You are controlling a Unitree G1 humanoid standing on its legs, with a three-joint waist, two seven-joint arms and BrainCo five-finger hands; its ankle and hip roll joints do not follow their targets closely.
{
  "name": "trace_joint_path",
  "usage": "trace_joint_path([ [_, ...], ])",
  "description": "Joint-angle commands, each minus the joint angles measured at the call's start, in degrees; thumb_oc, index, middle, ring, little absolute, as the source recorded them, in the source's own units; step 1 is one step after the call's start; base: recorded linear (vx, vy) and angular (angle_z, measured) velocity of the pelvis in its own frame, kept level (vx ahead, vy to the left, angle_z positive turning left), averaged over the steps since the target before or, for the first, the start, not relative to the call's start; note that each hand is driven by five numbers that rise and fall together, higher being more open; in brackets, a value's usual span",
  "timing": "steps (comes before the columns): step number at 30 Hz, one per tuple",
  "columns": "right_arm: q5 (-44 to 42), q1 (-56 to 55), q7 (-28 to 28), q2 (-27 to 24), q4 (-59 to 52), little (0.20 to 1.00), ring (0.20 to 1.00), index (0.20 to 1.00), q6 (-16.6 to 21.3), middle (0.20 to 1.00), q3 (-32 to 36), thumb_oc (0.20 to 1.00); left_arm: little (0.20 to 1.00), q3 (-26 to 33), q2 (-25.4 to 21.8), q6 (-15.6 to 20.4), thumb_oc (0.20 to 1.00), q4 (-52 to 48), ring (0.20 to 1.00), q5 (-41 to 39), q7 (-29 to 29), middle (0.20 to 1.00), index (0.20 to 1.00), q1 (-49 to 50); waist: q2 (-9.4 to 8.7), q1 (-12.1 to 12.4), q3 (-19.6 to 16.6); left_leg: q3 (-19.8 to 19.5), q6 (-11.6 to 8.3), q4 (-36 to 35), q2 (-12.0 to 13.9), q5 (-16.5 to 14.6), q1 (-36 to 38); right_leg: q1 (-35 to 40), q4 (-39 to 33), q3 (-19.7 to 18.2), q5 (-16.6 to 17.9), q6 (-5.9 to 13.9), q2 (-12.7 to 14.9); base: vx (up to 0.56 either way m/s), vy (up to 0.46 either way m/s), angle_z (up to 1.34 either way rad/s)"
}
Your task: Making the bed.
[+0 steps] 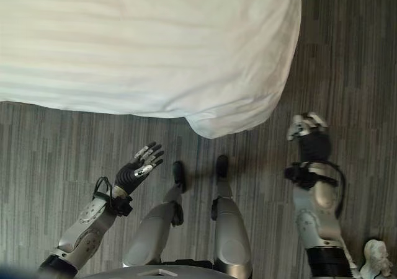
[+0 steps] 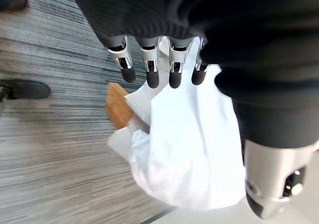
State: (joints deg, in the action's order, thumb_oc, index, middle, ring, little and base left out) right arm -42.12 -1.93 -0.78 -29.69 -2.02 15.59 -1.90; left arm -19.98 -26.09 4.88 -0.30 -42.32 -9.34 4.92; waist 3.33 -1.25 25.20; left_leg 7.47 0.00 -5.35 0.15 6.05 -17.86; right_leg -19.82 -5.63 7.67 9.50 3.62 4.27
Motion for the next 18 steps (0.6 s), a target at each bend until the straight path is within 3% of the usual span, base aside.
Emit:
trace_joint_path([
  [1, -0.53, 3.87, 8.30, -0.87, 2.33, 0.200, 0.200, 0.200, -3.20, 0.200, -6.31, 0.200, 1.000, 0.23, -3.06, 3.04, 1.000, -0.85, 1.000, 0.71, -2.03, 1.000, 1.000, 1.37, -2.71, 2.01, -1.92, -1.85, -2.63, 0.35, -1.09, 0.49, -0.40, 2.84, 0.62, 2.26, -0.29, 4.46, 0.88, 0.00, 0.000, 0.00],
  [5, 0.18, 9.27, 11.34, -1.75, 6.47, 0.200, 0.200, 0.200, -5.78, 0.200, -14.65, 0.200, 1.000, -0.07, -3.30, 3.26, 1.000, -0.11, 1.000, 1.34, -2.26, 1.000, 1.000, 1.16, -2.56, 4.08, -1.84, -2.66, -2.82, 0.35, -1.16, 0.75, -0.50, 3.23, 0.62, 3.42, -0.51, 4.55, 1.25, 0.00, -0.004, 0.06],
  [10, -4.43, 16.52, 10.65, 1.29, 11.94, 0.200, 0.200, 0.200, -6.12, 0.200, -17.40, 0.200, 1.000, -1.15, -2.41, 3.11, 1.000, 0.74, 1.000, 0.60, -2.19, 1.000, 1.000, 0.88, -1.96, 5.84, -1.96, -3.93, -3.03, 0.35, -1.38, 1.11, -1.02, 3.32, 0.62, 4.44, -0.60, 4.54, 1.76, 0.02, -0.021, 0.15],
  [18, -4.14, 23.45, 11.34, 1.24, 8.08, 0.200, 0.200, 0.200, -6.56, 0.200, -22.12, 0.200, 1.000, -1.56, -1.80, 3.18, 1.000, 1.11, 1.000, 1.99, -1.38, 1.000, 1.000, 0.87, -2.42, 7.78, -1.90, -4.97, -3.09, 0.35, -1.17, 0.97, -1.17, 3.80, 0.62, 5.10, -1.12, 4.47, 1.59, 0.03, -0.012, 0.12],
])
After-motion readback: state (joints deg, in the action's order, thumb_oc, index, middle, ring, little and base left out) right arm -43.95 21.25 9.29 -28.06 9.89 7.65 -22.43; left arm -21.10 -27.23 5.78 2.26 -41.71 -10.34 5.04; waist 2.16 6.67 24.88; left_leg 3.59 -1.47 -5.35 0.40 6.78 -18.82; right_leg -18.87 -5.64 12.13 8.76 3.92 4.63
